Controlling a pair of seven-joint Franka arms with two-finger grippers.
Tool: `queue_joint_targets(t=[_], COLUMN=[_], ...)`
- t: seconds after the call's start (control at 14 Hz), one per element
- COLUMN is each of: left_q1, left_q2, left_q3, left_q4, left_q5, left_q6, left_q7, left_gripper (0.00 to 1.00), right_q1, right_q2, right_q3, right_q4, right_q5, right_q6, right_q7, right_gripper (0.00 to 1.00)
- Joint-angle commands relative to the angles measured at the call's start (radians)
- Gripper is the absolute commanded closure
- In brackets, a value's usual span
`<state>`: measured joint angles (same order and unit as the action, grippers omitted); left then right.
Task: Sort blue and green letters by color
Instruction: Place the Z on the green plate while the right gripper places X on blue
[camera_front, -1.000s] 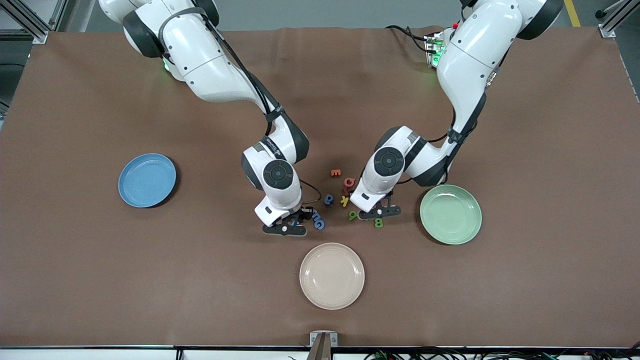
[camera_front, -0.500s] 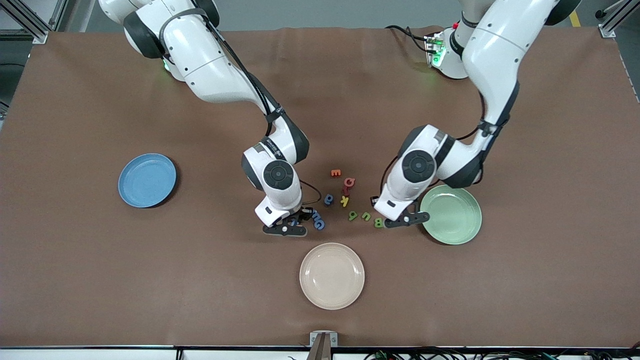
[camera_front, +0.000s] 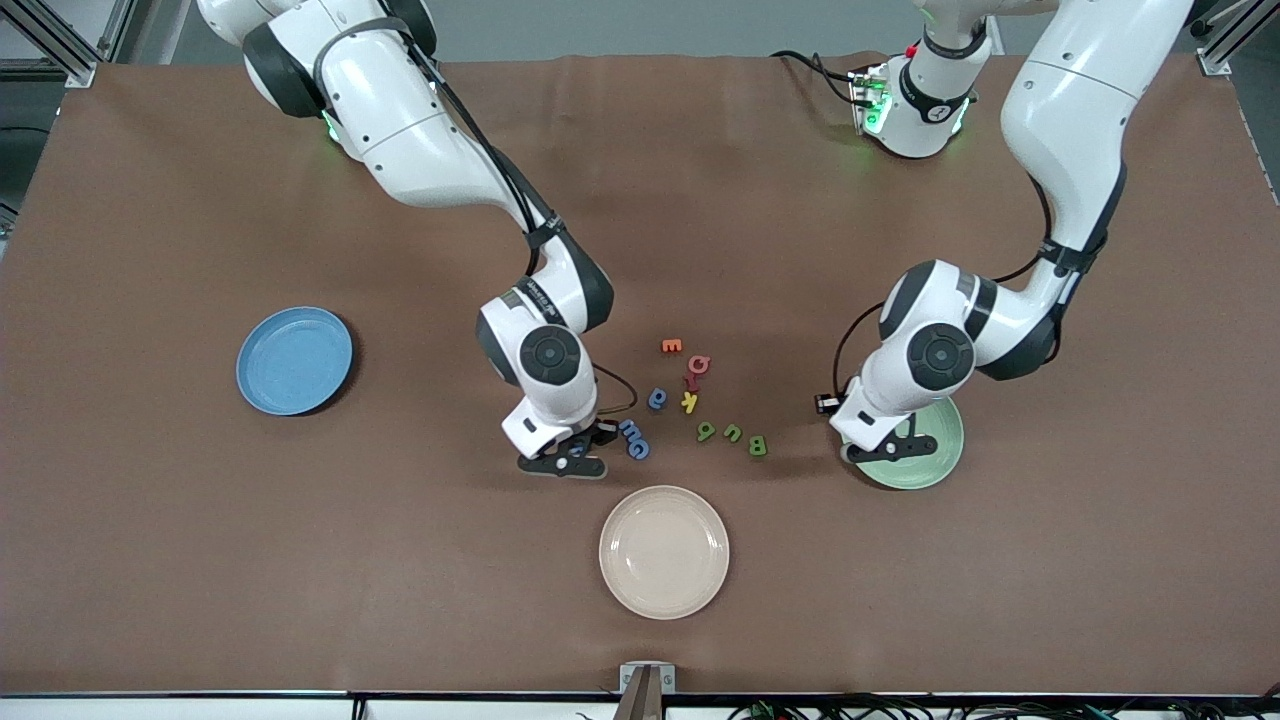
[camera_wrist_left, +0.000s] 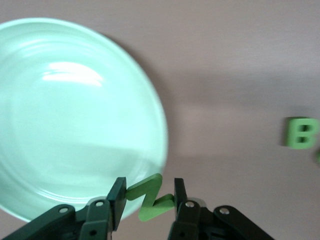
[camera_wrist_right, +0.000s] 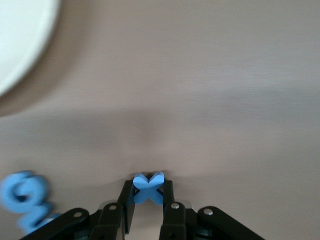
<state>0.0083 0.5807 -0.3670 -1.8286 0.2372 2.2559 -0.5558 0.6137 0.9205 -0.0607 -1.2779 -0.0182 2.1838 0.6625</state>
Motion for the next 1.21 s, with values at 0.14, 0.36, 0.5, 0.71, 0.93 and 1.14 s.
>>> queue_joint_targets(t=[0.14,0.36,0.5,0.71,0.93,1.14], left_q1=[0.076,0.116,0.131,0.166,0.173,0.171], left_q2=[-0.052,-0.055,-0.059,-0.065,-0.065,-0.074], left_q3=[-0.023,-0.038,-0.046,-0.079,-0.087,-0.089], left_q4=[-0.098,-0.139,-0.162,-0.178,-0.179,-0.173], left_q5=[0.089,0.103,0.126,0.128,0.128,0.126], left_q6=[0.023,0.077,0.088,0.088,0.088,0.088], left_q7=[0.028,0.046,0.048,0.048,0.048,0.048], left_gripper=[0.71,0.71,0.70,0.70,0.47,0.29], right_q1=[-0.162,-0.294,-0.391,-0.529,-0.603,-0.631], right_q2=[-0.182,-0.413,-0.550,-0.643,-0.669,-0.664], right_q3=[0.015,0.013,0.013,0.013,0.015,0.015], right_q4=[-0.087,-0.396,-0.611,-0.794,-0.924,-0.949], right_q5=[-0.008,-0.019,-0.023,-0.023,-0.023,-0.022], right_q6=[-0.272,-0.193,-0.078,0.053,0.164,0.159], right_q7=[-0.304,-0.585,-0.743,-0.958,-1.037,-1.037], right_gripper=[1.00,1.00,1.00,1.00,0.99,0.37])
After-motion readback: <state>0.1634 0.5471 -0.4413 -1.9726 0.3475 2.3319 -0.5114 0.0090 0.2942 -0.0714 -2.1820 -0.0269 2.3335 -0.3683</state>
